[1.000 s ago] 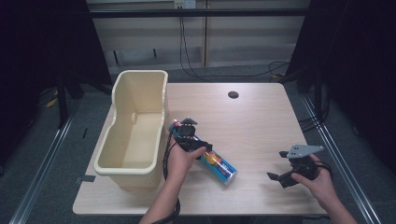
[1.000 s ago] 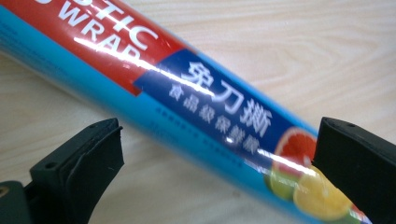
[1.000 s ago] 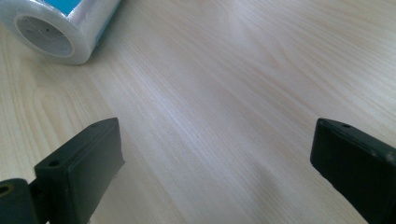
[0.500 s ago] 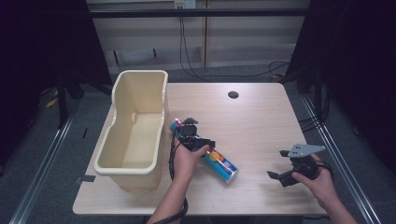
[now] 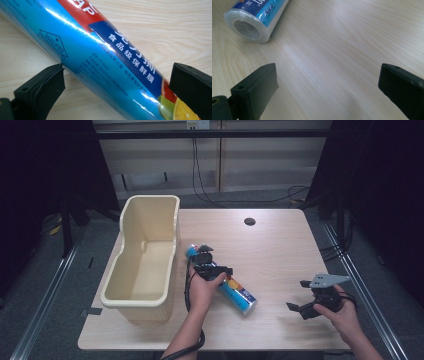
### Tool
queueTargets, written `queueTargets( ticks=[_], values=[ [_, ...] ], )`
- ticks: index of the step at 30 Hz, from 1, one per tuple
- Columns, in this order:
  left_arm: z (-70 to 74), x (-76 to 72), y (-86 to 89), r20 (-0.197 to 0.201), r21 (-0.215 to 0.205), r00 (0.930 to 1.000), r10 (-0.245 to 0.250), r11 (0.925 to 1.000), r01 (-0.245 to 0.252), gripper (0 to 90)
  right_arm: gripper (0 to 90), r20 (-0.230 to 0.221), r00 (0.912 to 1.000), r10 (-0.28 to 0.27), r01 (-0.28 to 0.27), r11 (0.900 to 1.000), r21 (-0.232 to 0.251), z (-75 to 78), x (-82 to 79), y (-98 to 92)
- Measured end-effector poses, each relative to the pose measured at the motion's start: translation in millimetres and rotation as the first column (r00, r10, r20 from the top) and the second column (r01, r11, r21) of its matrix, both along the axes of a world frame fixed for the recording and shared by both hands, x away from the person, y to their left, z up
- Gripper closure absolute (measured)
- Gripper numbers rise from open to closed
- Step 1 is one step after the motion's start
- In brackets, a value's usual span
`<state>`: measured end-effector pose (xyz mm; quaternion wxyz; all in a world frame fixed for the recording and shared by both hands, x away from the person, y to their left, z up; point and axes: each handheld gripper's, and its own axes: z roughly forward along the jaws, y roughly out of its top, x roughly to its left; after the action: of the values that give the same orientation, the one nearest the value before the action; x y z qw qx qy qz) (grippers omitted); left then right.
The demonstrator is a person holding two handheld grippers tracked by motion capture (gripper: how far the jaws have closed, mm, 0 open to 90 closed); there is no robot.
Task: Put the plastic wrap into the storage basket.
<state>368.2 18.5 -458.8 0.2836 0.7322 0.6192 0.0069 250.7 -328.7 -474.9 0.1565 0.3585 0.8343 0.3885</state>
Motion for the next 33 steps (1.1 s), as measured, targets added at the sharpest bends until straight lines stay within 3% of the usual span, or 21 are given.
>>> queueTargets(
  ticks=[7, 11, 12, 16, 19, 20, 23, 25, 26, 27, 28, 29, 30, 31, 33],
  values=[
    [-0.2, 4.6, 2.2, -0.012, -0.016, 0.9992, -0.037, 0.9992, 0.037, 0.7, 2.1, 0.009, 1.0, -0.001, 0.001, 1.0, 0.006, 1.4, -0.7, -0.8],
    [-0.7, 5.4, -6.2, 0.005, 0.006, 0.9998, -0.019, 0.9998, 0.019, 0.1, 2.2, 0.016, 0.9999, -0.006, 0.005, 1.0, 0.019, 1.8, 1.1, -1.6],
    [-2.8, 6.5, -9.7, -0.007, -0.011, 0.9999, 0.007, 0.9999, -0.007, 0.1, 2.2, 0.01, 0.9999, -0.006, 0.006, 1.0, 0.022, 2.1, 0.8, -1.7],
    [-6.8, 10.0, -12.9, -0.031, -0.033, 0.9991, 0.03, 0.999, -0.031, 0.0, 2.2, 0.015, 0.9998, -0.013, 0.013, 1.0, 0.022, 2.0, 0.1, -3.0],
    [-6.2, 12.2, -9.6, -0.056, -0.043, 0.9984, 0.01, 0.999, -0.012, 0.0, 2.2, 0.016, 0.9998, -0.013, 0.012, 1.0, 0.017, 2.0, -0.3, -4.2],
    [-4.5, 13.9, -4.9, -0.08, -0.041, 0.9966, -0.02, 0.999, 0.017, 0.2, 2.2, 0.017, 0.9997, -0.014, 0.014, 1.0, 0.016, 2.0, -0.6, -5.7],
    [-2.2, 14.3, -2.4, -0.08, -0.039, 0.996, -0.041, 0.9985, 0.038, 1.8, 2.2, 0.017, 0.9998, -0.013, 0.013, 1.0, 0.022, 2.3, -0.3, -7.3],
    [3.2, 13.7, -1.1, -0.063, -0.009, 0.9954, -0.072, 0.9974, 0.072, 3.4, 2.2, 0.018, 0.9997, -0.019, 0.019, 0.999, 0.027, 2.6, 0.2, -8.5],
    [7.2, 13.1, -0.1, -0.054, 0.007, 0.9942, -0.093, 0.9956, 0.093, 5.5, 2.2, 0.019, 0.9994, -0.029, 0.029, 0.999, 0.026, 3.1, -0.1, -8.7],
    [12.4, 12.3, 2.2, -0.031, 0.016, 0.9954, -0.09, 0.9957, 0.091, 21.7, 2.2, 0.024, 0.9992, -0.031, 0.03, 0.999, 0.032, 3.6, -0.2, -9.1],
    [23.1, 11.6, 8.5, 0.05, 0.009, 0.9942, -0.095, 0.9954, 0.095, 41.7, 2.2, 0.019, 0.9994, -0.028, 0.028, 0.999, 0.038, 3.9, -0.3, -9.0],
    [23.1, 11.6, 8.5, 0.05, 0.009, 0.9942, -0.095, 0.9954, 0.095, 51.6, 2.2, 0.019, 0.9994, -0.028, 0.028, 0.999, 0.038, 3.9, -0.3, -9.0],
    [22.7, 11.7, 8.2, 0.041, 0.014, 0.9943, -0.098, 0.9951, 0.098, 51.6, 2.2, 0.018, 0.9995, -0.024, 0.024, 0.999, 0.041, 4.1, -0.2, -8.7],
    [17.0, 12.8, 6.3, 0.032, 0.003, 0.9951, -0.093, 0.9957, 0.093, 39.6, 2.2, 0.022, 0.9994, -0.027, 0.026, 0.999, 0.04, 4.4, -0.2, -8.2],
    [6.3, 12.6, 2.4, 0.005, -0.059, 0.9982, -0.06, 0.9964, 0.06, 19.5, 2.2, 0.024, 0.9991, -0.034, 0.033, 0.999, 0.041, 5.0, -0.4, -8.0]
  ],
)
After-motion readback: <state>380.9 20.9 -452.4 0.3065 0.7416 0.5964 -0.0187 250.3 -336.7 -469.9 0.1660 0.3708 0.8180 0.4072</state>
